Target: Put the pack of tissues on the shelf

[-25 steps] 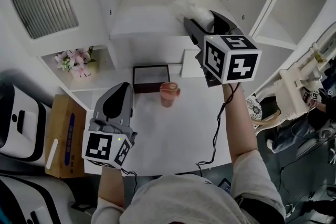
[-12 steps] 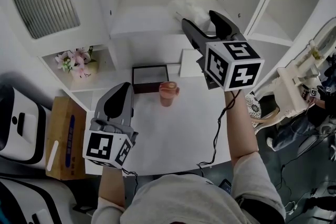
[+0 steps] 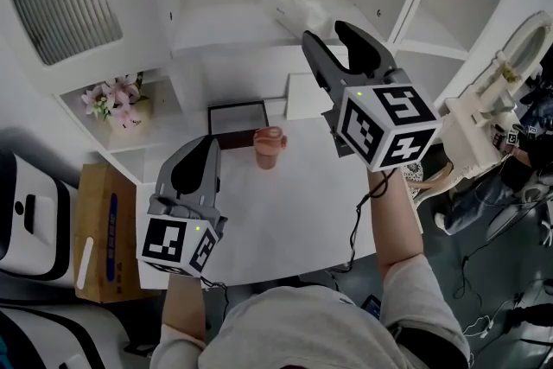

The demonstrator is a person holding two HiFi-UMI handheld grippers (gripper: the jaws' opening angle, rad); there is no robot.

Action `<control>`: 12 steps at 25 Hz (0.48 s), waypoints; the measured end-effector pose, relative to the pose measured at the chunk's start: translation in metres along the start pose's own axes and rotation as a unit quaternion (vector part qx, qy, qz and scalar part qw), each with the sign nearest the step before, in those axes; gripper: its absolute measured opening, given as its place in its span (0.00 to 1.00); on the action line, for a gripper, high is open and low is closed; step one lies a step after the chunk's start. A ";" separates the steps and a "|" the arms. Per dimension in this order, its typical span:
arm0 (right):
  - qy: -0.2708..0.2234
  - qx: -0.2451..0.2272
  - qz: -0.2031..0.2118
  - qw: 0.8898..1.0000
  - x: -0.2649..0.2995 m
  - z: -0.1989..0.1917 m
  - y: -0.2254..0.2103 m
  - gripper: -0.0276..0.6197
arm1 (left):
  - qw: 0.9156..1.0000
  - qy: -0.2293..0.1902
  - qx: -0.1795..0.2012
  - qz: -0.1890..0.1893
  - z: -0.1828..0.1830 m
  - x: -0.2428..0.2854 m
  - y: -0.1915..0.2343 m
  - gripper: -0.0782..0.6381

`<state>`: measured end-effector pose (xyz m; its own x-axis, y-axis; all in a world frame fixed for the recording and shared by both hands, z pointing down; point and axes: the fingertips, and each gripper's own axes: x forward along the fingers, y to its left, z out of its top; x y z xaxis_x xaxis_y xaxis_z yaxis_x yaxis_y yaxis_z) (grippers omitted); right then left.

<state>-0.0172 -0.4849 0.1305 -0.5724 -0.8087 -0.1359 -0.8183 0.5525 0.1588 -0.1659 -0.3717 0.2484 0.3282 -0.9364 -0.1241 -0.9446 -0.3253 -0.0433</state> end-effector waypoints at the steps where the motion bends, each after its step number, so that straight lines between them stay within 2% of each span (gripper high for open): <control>1: -0.001 0.000 0.000 1.000 -0.004 -0.001 0.002 0.36 | 1.000 0.001 -0.001 -0.003 0.000 -0.001 -0.001 0.11; 7: -0.002 0.004 -0.006 1.000 -0.025 -0.009 0.010 0.12 | 1.000 0.003 -0.005 -0.025 -0.005 -0.003 -0.012 0.11; 12: 0.002 0.012 -0.012 1.000 -0.044 -0.020 0.015 0.04 | 0.999 0.006 -0.008 -0.043 -0.010 -0.006 -0.022 0.11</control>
<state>-0.0035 -0.4453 0.1585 -0.5517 -0.8230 -0.1355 -0.8333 0.5371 0.1310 -0.1468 -0.3604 0.2600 0.4090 -0.9060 -0.1085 -0.9125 -0.4073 -0.0383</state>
